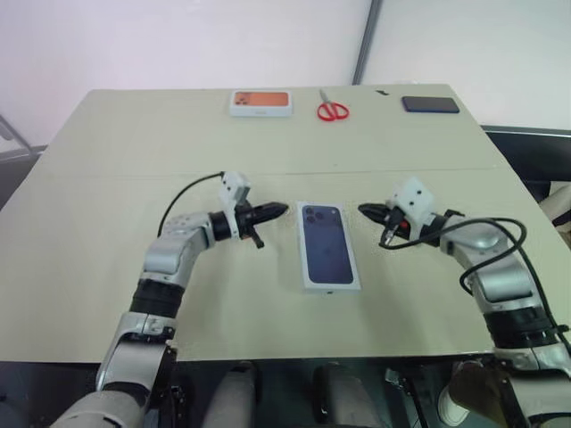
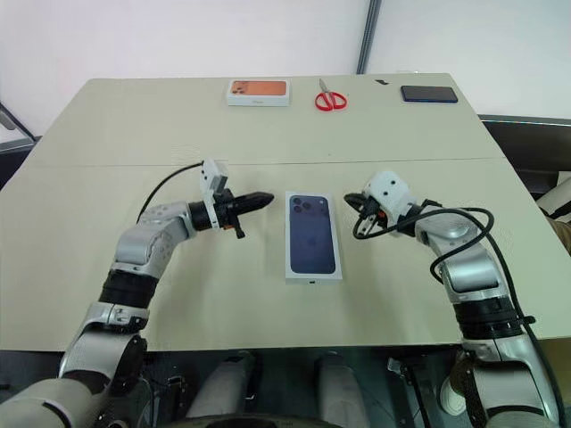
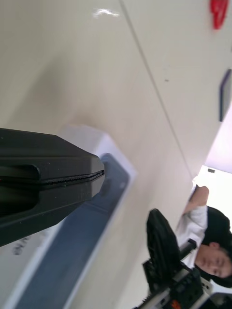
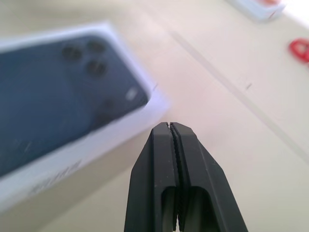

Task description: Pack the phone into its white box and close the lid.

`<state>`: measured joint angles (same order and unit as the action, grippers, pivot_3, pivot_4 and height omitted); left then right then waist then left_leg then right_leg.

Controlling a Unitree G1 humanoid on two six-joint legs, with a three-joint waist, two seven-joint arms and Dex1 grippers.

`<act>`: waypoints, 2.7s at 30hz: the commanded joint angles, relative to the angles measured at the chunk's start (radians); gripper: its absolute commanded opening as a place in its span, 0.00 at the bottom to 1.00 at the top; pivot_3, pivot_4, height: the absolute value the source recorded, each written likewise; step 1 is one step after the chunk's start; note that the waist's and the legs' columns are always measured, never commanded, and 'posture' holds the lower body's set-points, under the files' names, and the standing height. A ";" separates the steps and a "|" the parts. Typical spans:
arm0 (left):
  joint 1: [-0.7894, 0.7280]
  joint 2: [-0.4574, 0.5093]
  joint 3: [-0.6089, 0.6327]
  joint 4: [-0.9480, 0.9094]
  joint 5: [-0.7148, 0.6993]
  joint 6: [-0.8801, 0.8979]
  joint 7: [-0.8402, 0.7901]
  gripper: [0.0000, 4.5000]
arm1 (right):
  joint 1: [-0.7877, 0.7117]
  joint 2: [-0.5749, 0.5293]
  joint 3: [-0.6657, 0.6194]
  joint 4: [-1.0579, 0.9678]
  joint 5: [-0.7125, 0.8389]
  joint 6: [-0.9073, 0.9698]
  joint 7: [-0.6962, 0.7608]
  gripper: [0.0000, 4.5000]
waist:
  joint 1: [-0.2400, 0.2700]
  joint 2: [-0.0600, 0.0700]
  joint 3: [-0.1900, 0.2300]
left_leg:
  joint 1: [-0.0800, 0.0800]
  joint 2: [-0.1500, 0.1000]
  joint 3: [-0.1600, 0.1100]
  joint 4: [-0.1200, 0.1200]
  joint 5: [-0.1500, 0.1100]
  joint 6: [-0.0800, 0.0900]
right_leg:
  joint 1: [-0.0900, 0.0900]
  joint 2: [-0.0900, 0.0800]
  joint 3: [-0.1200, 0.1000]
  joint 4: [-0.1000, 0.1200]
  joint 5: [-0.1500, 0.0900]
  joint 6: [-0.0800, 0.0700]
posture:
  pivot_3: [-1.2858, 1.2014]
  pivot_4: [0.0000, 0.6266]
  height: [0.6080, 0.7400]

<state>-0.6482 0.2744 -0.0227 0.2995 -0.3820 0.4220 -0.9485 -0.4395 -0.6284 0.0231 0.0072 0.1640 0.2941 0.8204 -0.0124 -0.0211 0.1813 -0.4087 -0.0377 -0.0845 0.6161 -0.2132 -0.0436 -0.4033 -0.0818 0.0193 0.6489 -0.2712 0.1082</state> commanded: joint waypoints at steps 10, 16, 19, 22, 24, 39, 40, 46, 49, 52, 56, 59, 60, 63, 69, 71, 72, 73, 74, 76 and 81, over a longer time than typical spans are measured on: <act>-0.001 -0.073 -0.128 0.133 0.117 -0.079 -0.009 0.00 | 0.130 -0.028 0.167 -0.149 -0.045 0.033 0.098 0.01 | -0.005 0.000 -0.001 | 0.001 0.000 0.001 0.001 0.000 0.000 | 0.000 0.000 0.001 0.001 0.000 0.000 | 0.52 0.24 1.00; 0.042 -0.012 -0.179 0.140 0.174 -0.077 -0.015 0.00 | 0.113 -0.032 0.158 -0.136 -0.065 0.004 0.080 0.01 | -0.002 -0.001 -0.002 | 0.011 0.000 0.000 -0.001 0.000 0.000 | 0.011 0.001 0.000 -0.002 0.000 0.000 | 0.52 0.24 1.00; 0.034 -0.007 -0.165 0.144 0.168 -0.080 -0.007 0.00 | 0.101 -0.029 0.151 -0.125 -0.058 0.027 0.081 0.01 | -0.001 -0.001 -0.002 | 0.014 0.000 0.000 -0.001 -0.001 0.000 | 0.015 0.000 0.000 -0.002 -0.001 0.001 | 0.52 0.24 1.00; 0.016 -0.021 -0.131 0.141 0.140 -0.063 0.014 0.00 | 0.106 -0.044 0.168 -0.093 -0.096 -0.002 0.081 0.01 | -0.001 -0.001 -0.002 | 0.014 0.000 0.000 -0.001 -0.001 0.000 | 0.015 0.000 0.000 -0.002 -0.001 0.001 | 0.52 0.24 1.00; 0.013 -0.017 -0.115 0.118 0.122 -0.039 0.014 0.00 | 0.099 -0.031 0.145 -0.100 -0.065 0.014 0.082 0.01 | -0.001 -0.001 -0.002 | 0.014 0.000 0.000 -0.001 -0.001 0.000 | 0.015 0.000 0.000 -0.002 -0.001 0.001 | 0.52 0.24 1.00; 0.091 0.120 -0.069 -0.006 0.096 -0.086 -0.063 0.85 | 0.060 -0.050 0.046 0.021 -0.042 -0.048 0.063 0.86 | -0.001 -0.001 -0.002 | 0.007 0.000 0.000 -0.001 -0.001 0.000 | 0.007 0.000 0.000 -0.001 -0.001 0.001 | 0.52 0.24 1.00; 0.096 0.121 -0.080 -0.010 0.098 -0.077 -0.069 0.85 | 0.061 -0.049 0.044 0.031 -0.044 -0.057 0.062 0.86 | -0.001 -0.001 -0.002 | 0.007 0.000 0.000 -0.001 -0.001 0.000 | 0.007 0.000 0.001 -0.001 -0.001 0.001 | 0.52 0.24 1.00; 0.095 0.105 -0.104 0.008 0.111 -0.083 -0.070 0.57 | 0.050 -0.041 0.003 0.062 -0.023 -0.052 0.048 0.28 | 0.000 -0.001 -0.001 | 0.006 0.000 0.000 0.000 -0.001 0.000 | 0.007 0.000 0.000 -0.001 -0.001 0.001 | 0.52 0.24 1.00; 0.099 0.108 -0.119 0.019 0.129 -0.098 -0.076 0.21 | 0.058 -0.059 0.017 0.058 -0.041 -0.061 0.056 0.00 | -0.003 -0.001 -0.001 | 0.005 0.000 0.000 0.000 -0.001 0.000 | 0.005 0.000 0.000 -0.001 -0.001 0.001 | 0.52 0.24 1.00; 0.103 0.108 -0.163 0.023 0.140 -0.052 -0.105 0.01 | 0.107 -0.084 0.062 0.021 -0.046 -0.079 0.119 0.00 | -0.001 -0.001 -0.001 | 0.005 0.000 0.000 0.000 -0.001 0.000 | 0.005 0.000 0.000 -0.001 -0.001 0.001 | 0.52 0.24 1.00; 0.061 0.108 -0.226 0.052 0.162 -0.004 -0.163 0.01 | 0.132 -0.078 0.083 -0.047 0.011 -0.002 0.180 0.00 | -0.001 -0.001 -0.002 | 0.005 0.000 0.000 0.000 -0.001 0.000 | 0.006 0.000 0.000 -0.001 -0.001 0.001 | 0.52 0.24 1.00; 0.008 0.066 -0.209 0.073 0.141 0.034 -0.152 0.01 | 0.119 -0.072 0.083 -0.050 0.010 0.006 0.182 0.00 | 0.000 -0.001 -0.002 | 0.005 0.000 0.000 0.001 -0.001 0.000 | 0.006 0.000 0.000 -0.001 -0.001 0.001 | 0.52 0.24 1.00; -0.014 0.048 -0.211 0.077 0.130 0.056 -0.162 0.01 | 0.107 -0.071 0.082 -0.044 0.007 0.002 0.180 0.00 | 0.001 -0.001 -0.001 | 0.005 0.000 0.000 0.001 -0.001 0.000 | 0.006 0.000 0.000 -0.001 -0.001 0.001 | 0.52 0.24 1.00; -0.032 0.017 -0.230 0.076 0.131 0.083 -0.192 0.01 | 0.083 -0.078 0.072 -0.025 -0.002 -0.007 0.176 0.00 | -0.002 -0.001 -0.001 | 0.003 0.000 -0.001 0.001 -0.001 0.000 | 0.005 0.000 -0.001 -0.001 -0.001 0.001 | 0.52 0.24 1.00; -0.033 -0.001 -0.222 0.092 0.148 0.053 -0.186 0.01 | 0.097 -0.089 0.061 -0.023 -0.006 -0.009 0.176 0.00 | -0.001 -0.001 -0.001 | 0.003 0.000 -0.001 0.001 -0.001 0.000 | 0.004 0.000 -0.001 0.000 -0.001 0.001 | 0.52 0.24 1.00; -0.030 0.000 -0.219 0.087 0.148 0.045 -0.185 0.01 | 0.111 -0.086 0.068 -0.044 -0.002 -0.005 0.180 0.00 | -0.001 -0.001 -0.001 | 0.003 0.000 -0.001 0.001 -0.001 0.000 | 0.004 0.000 -0.001 0.000 -0.001 0.001 | 0.52 0.24 1.00; -0.029 -0.001 -0.211 0.089 0.151 0.025 -0.175 0.01 | 0.117 -0.084 0.072 -0.053 -0.003 -0.004 0.180 0.00 | -0.001 -0.001 -0.001 | 0.003 0.000 -0.001 0.001 -0.001 0.000 | 0.004 0.000 -0.001 0.000 -0.001 0.001 | 0.52 0.24 1.00; -0.031 -0.004 -0.196 0.099 0.153 0.009 -0.153 0.01 | 0.121 -0.082 0.074 -0.060 0.001 0.003 0.182 0.00 | -0.001 -0.001 -0.001 | 0.003 0.000 -0.001 0.001 -0.001 0.000 | 0.004 0.000 -0.001 0.000 -0.001 0.001 | 0.52 0.24 1.00; -0.034 -0.005 -0.184 0.108 0.154 -0.005 -0.134 0.01 | 0.125 -0.080 0.073 -0.069 0.012 0.020 0.189 0.00 | -0.001 -0.001 -0.001 | 0.003 0.000 -0.001 0.001 -0.001 0.000 | 0.004 0.000 -0.001 -0.001 -0.001 0.001 | 0.52 0.24 1.00; -0.037 -0.005 -0.161 0.120 0.152 -0.031 -0.107 0.01 | 0.127 -0.086 0.073 -0.077 0.019 0.032 0.202 0.00 | -0.001 -0.001 -0.001 | 0.003 0.000 -0.001 0.001 -0.001 0.000 | 0.004 0.000 -0.001 0.000 -0.001 0.001 | 0.52 0.24 1.00; -0.003 0.012 -0.153 0.077 0.132 -0.015 -0.118 0.01 | 0.105 -0.090 0.074 -0.041 -0.021 -0.011 0.191 0.00 | -0.002 -0.001 -0.001 | 0.003 0.000 -0.001 0.001 -0.001 0.000 | 0.004 0.000 -0.001 0.000 -0.001 0.001 | 0.52 0.24 1.00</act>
<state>-0.6578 0.2839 -0.1828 0.4221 -0.2293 0.4067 -1.0506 -0.3133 -0.7187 0.1015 -0.0156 0.1454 0.3145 1.0180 -0.0148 -0.0222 0.1800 -0.4062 -0.0378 -0.0852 0.6173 -0.2137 -0.0433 -0.3993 -0.0818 0.0187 0.6484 -0.2718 0.1090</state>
